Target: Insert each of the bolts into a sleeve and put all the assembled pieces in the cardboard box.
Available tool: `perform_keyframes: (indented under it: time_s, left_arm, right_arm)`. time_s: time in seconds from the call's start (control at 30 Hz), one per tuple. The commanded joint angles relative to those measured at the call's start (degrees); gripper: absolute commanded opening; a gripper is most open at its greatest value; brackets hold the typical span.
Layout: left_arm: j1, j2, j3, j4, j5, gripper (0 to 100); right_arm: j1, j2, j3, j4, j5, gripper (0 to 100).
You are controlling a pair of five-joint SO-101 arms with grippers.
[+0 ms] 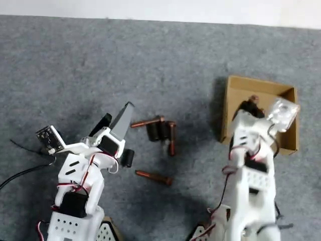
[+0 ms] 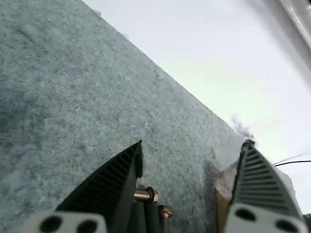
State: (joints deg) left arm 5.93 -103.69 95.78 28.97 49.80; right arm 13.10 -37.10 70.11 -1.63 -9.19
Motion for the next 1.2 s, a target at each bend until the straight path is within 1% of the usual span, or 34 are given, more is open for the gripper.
perform_keyframes:
  time_s: [0.0,0.17,0.3,0.4,0.5,0.6,0.7,0.8,0.93,1.07,1.17]
  left_arm:
    - [0.22,-1.01,0.57,-1.67,-0.53,29]
    - [0.22,-1.01,0.57,-1.67,-0.53,29]
    - [0.22,-1.01,0.57,-1.67,-0.62,29]
    - [0.22,-1.01,0.57,-1.67,-0.62,29]
    - [0.22,-1.01,0.57,-1.67,-0.62,29]
    - [0.22,-1.01,0.57,-1.67,-0.62,29]
    - [0.13,-1.01,0.57,-1.67,-0.62,29]
    - [0.13,-1.01,0.57,-1.67,-0.62,29]
    - [-0.13,-1.01,0.40,-1.67,-0.62,29]
    - [-0.13,-1.01,0.31,-1.67,-0.62,29]
    - [-1.54,-1.01,0.13,-1.67,-0.35,29]
  right_arm:
    - [2.68,11.21,-9.01,-2.59,-1.67,0.5]
    - [3.03,21.67,-14.81,-2.33,-0.70,0.6]
    - [1.71,24.48,-16.66,-2.07,3.96,2.5]
    - [-0.31,24.57,-16.48,-2.07,7.47,12.0]
    - [-2.15,24.48,-16.48,-2.07,8.26,20.6]
    - [-2.33,21.76,-15.96,-2.07,8.09,21.5]
    - [-2.77,15.69,-11.38,-1.10,8.00,21.5]
    - [-6.29,6.90,-5.41,0.22,8.35,21.5]
    - [-13.14,-6.37,2.33,3.47,9.32,21.5]
    - [-23.08,-17.27,6.37,13.67,14.95,21.5]
    - [-31.25,-21.49,6.64,22.20,15.82,21.5]
